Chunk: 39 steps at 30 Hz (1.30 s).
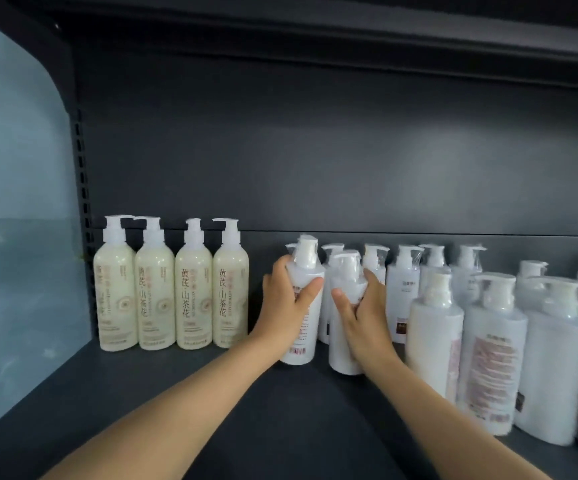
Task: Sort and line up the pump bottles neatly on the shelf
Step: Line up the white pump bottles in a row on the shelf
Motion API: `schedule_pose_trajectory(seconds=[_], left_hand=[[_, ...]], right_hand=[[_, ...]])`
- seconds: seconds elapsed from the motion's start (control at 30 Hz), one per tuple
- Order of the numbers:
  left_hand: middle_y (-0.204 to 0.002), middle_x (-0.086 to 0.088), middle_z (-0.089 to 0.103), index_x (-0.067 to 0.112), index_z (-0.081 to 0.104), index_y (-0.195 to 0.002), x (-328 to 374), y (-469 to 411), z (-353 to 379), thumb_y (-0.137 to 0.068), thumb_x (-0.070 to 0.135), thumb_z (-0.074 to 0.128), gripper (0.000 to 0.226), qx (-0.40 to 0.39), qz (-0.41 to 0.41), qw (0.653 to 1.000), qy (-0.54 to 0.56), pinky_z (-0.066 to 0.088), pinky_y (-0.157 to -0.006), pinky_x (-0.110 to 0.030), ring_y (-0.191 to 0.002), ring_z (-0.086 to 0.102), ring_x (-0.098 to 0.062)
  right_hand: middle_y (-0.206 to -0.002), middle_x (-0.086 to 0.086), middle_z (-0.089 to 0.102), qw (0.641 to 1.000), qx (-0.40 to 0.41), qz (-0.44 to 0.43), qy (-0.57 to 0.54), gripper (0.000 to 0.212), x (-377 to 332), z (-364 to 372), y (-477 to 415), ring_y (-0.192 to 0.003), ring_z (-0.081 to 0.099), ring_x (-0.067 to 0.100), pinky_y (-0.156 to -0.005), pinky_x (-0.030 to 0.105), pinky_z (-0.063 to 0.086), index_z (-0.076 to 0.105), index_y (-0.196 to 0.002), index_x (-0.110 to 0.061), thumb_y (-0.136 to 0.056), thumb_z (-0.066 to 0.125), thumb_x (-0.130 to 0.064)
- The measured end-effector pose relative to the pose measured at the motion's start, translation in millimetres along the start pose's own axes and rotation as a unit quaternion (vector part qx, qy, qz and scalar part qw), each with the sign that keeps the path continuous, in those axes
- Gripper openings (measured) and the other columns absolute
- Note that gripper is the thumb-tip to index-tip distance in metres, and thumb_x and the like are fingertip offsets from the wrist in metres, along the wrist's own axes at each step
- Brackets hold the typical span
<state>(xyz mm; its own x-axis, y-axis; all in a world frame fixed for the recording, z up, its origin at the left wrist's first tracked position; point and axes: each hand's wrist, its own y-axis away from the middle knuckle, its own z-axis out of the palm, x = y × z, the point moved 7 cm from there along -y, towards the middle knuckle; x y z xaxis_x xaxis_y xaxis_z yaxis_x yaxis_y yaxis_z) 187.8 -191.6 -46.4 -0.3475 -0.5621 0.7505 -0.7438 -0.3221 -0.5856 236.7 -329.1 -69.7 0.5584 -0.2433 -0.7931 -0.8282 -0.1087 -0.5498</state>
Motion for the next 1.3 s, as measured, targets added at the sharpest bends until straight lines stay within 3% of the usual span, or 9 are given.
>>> schedule_pose_trajectory(seconds=[0.17,0.43,0.6,0.73,0.87,0.97,1.07,1.17,1.3], left_hand=[[-0.123,0.005,0.035,0.016,0.032,-0.134,-16.1,-5.7,23.8,-0.088,0.032,0.056,0.054,0.015,0.010,1.000,0.012,0.031,-0.100,-0.022,-0.118,0.034,-0.009],[-0.129,-0.002,0.028,0.016,0.030,-0.139,-38.5,-12.8,21.6,-0.089,0.034,0.056,0.059,0.020,0.035,0.997,-0.073,0.021,-0.100,-0.019,-0.115,0.025,-0.005],[-0.123,0.004,0.029,0.021,0.023,-0.143,-50.4,1.7,21.9,-0.087,0.036,0.059,0.068,-0.047,-0.003,0.995,-0.083,0.028,-0.098,-0.019,-0.111,0.035,-0.003],[-0.128,0.003,0.038,0.017,0.029,-0.138,-62.7,12.1,17.5,-0.080,0.038,0.067,0.072,-0.068,-0.038,0.993,-0.086,0.039,-0.103,-0.028,-0.116,0.044,-0.008],[-0.124,0.002,0.043,0.017,0.036,-0.130,-68.4,13.9,20.0,-0.074,0.043,0.071,0.070,-0.060,-0.065,0.991,-0.103,0.040,-0.098,-0.026,-0.113,0.045,-0.009],[-0.117,0.003,0.042,0.019,0.039,-0.128,-66.0,11.9,21.1,-0.073,0.043,0.072,0.068,-0.062,-0.062,0.990,-0.111,0.037,-0.089,-0.021,-0.102,0.044,-0.006],[-0.113,0.006,0.042,0.021,0.040,-0.129,-69.0,8.7,17.8,-0.072,0.042,0.073,0.069,-0.077,-0.067,0.988,-0.115,0.044,-0.091,-0.028,-0.101,0.048,-0.009],[-0.115,0.007,0.048,0.021,0.042,-0.129,-73.3,6.8,14.1,-0.073,0.034,0.075,0.066,-0.103,-0.084,0.987,-0.087,0.045,-0.089,-0.027,-0.101,0.051,-0.009],[-0.114,0.004,0.056,0.024,0.041,-0.113,-81.5,5.7,7.4,-0.074,0.019,0.076,0.053,-0.120,-0.118,0.986,0.006,0.046,-0.081,-0.019,-0.095,0.056,-0.003]], right_hand=[[-0.146,-0.004,0.029,1.000,-0.002,0.013,-0.002,0.065,17.0,7.1,-13.6,-0.136,0.028,0.013,-0.114,0.037,0.024,0.017,-0.147,-0.022,-0.093,0.051,-0.036],[-0.149,-0.003,0.026,1.000,-0.026,0.016,-0.003,0.068,30.6,10.8,-23.7,-0.136,0.028,0.013,-0.115,0.039,0.024,0.016,-0.147,-0.024,-0.092,0.053,-0.035],[-0.143,-0.005,0.034,0.999,-0.043,0.007,0.007,0.068,31.5,6.5,-18.8,-0.131,0.034,0.012,-0.111,0.041,0.030,0.019,-0.145,-0.029,-0.089,0.057,-0.039],[-0.134,-0.005,0.048,0.994,-0.096,0.039,-0.042,0.052,39.9,3.4,-9.0,-0.124,0.045,0.012,-0.109,0.043,0.036,0.033,-0.139,-0.033,-0.091,0.051,-0.037],[-0.129,-0.012,0.054,0.982,-0.126,0.086,-0.108,0.041,45.2,0.9,-2.4,-0.120,0.049,0.006,-0.109,0.033,0.036,0.041,-0.138,-0.027,-0.097,0.045,-0.025],[-0.119,-0.010,0.058,0.987,-0.112,0.081,-0.086,0.036,45.5,0.3,-3.8,-0.104,0.054,0.000,-0.097,0.025,0.042,0.044,-0.131,-0.023,-0.095,0.050,-0.024],[-0.109,-0.013,0.056,0.990,-0.096,0.082,-0.057,0.046,46.9,2.1,-6.4,-0.095,0.054,-0.003,-0.082,0.015,0.042,0.042,-0.132,-0.019,-0.090,0.059,-0.026],[-0.118,-0.001,0.053,0.993,-0.084,0.082,-0.006,0.051,49.8,3.3,-9.9,-0.104,0.054,0.013,-0.089,0.029,0.047,0.048,-0.127,-0.020,-0.083,0.067,-0.034],[-0.117,0.006,0.052,0.991,-0.097,0.097,0.003,0.038,53.6,5.0,-8.7,-0.100,0.058,0.016,-0.089,0.038,0.053,0.060,-0.112,-0.023,-0.080,0.067,-0.043]])
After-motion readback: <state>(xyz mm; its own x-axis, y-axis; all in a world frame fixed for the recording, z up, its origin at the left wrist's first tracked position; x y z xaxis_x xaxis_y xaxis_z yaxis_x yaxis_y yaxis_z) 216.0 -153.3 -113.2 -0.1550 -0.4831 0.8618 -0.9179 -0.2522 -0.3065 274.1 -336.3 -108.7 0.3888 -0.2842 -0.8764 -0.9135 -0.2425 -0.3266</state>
